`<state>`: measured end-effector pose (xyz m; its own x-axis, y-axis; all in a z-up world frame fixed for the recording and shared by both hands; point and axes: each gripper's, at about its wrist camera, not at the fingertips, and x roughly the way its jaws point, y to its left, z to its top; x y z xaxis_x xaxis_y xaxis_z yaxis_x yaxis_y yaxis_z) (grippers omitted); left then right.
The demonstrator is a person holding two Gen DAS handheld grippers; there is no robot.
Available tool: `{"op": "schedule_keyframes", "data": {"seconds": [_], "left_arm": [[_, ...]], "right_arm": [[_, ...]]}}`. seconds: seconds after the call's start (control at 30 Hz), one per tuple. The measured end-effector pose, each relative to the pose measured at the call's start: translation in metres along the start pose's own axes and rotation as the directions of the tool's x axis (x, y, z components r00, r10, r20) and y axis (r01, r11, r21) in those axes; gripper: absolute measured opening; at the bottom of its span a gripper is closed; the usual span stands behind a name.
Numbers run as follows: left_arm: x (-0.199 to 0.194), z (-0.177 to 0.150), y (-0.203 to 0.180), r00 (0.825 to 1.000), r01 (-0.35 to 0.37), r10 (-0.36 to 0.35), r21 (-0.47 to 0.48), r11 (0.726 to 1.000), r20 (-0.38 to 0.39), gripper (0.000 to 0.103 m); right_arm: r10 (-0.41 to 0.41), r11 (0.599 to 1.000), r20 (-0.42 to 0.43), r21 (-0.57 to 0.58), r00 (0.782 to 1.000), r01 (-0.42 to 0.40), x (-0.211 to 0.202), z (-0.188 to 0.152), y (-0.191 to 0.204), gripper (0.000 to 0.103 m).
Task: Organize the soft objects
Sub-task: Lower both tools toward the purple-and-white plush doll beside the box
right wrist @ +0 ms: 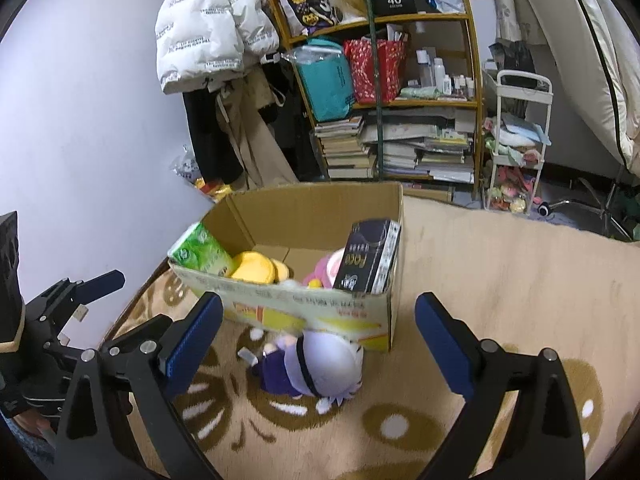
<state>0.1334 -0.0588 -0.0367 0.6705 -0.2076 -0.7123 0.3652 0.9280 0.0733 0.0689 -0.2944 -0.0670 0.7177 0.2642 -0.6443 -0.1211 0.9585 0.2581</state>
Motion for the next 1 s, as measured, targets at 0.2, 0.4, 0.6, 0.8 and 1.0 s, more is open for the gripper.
{"op": "schedule_keyframes", "data": {"seconds": [0.2,0.4,0.6,0.8,1.0], "left_arm": [[0.015,-0.006,0.003,0.999,-0.002,0.002,0.001,1.000,-0.036,0.094],[0.032,-0.010,0.008,0.998,0.000,0.000,-0.004,1.000,-0.056,0.094],[0.051,-0.012,0.009,0.997,0.017,-0.017,0.004,1.000,-0.081,0.094],[0.065,-0.014,0.008,0.995,0.031,-0.029,0.019,0.999,-0.099,0.094],[0.077,-0.016,0.003,0.992,0.058,-0.053,0.045,0.997,-0.113,0.094]], "right_arm": [[-0.006,1.000,-0.034,-0.013,0.999,0.006,0.012,-0.008,0.002,0.101],[-0.010,1.000,-0.072,-0.010,0.997,0.010,0.026,-0.013,0.000,0.101],[-0.017,1.000,-0.102,-0.010,0.995,0.016,0.041,-0.016,-0.002,0.101],[-0.013,1.000,-0.141,0.003,0.990,0.013,0.056,-0.021,-0.005,0.101],[0.003,0.999,-0.178,0.036,0.984,0.004,0.069,-0.026,-0.011,0.101]]}}
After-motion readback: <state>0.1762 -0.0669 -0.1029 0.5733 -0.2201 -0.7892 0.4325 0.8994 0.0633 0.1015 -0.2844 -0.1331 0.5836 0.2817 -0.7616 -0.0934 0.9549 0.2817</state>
